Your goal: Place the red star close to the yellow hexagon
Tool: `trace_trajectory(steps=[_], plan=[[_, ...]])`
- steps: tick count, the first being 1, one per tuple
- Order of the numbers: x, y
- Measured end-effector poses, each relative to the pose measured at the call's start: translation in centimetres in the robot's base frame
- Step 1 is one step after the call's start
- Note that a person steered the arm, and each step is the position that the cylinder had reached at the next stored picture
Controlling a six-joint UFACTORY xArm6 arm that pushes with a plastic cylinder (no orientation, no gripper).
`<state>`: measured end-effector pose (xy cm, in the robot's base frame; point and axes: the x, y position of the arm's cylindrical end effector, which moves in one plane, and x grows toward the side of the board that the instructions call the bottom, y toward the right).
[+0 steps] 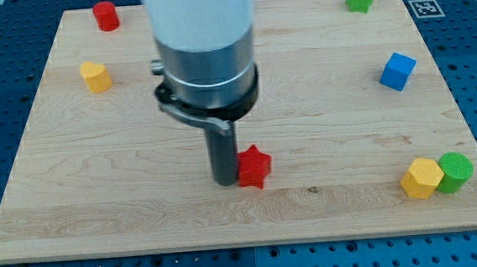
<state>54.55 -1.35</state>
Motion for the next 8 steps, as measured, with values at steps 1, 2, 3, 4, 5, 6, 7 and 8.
trace_trajectory(steps=[1, 2, 3, 4, 5, 6, 7, 8], plan=[[-1.0, 3.9], [-2.2, 8.6], [-3.4, 13.8], [-4.7, 19.5], [-5.0, 22.5], [-5.0, 22.9], [-5.0, 22.4], [-5.0, 21.2]])
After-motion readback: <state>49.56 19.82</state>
